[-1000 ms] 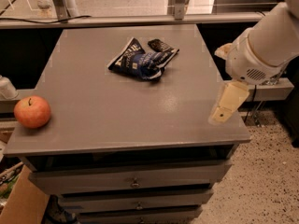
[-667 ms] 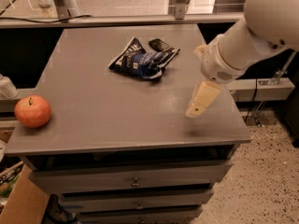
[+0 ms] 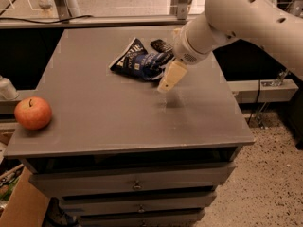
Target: Move blue chip bag near apple
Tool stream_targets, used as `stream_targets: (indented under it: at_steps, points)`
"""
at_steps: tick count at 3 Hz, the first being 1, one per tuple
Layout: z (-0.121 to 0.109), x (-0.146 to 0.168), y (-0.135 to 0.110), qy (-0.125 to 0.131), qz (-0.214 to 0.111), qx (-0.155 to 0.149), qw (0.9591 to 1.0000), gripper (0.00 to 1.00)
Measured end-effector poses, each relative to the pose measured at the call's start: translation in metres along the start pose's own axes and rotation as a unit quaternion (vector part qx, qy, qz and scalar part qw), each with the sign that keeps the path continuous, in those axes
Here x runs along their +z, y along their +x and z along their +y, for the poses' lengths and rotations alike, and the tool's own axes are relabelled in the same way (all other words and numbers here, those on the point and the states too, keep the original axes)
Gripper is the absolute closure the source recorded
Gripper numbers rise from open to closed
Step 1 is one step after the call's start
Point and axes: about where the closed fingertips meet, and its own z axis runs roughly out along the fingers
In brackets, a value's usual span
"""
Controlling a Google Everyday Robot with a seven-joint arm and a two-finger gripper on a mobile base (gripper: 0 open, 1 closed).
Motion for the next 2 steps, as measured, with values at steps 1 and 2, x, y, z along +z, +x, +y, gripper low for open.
stream_targets:
  at_steps: [1,2]
  points:
    - [-0.022,0.019,-0.023,0.002,-0.014,0.016,0.9998,0.00]
    - [-0.025,0.040,-0.041,-0.019,-0.014,0.034,0.9992,0.00]
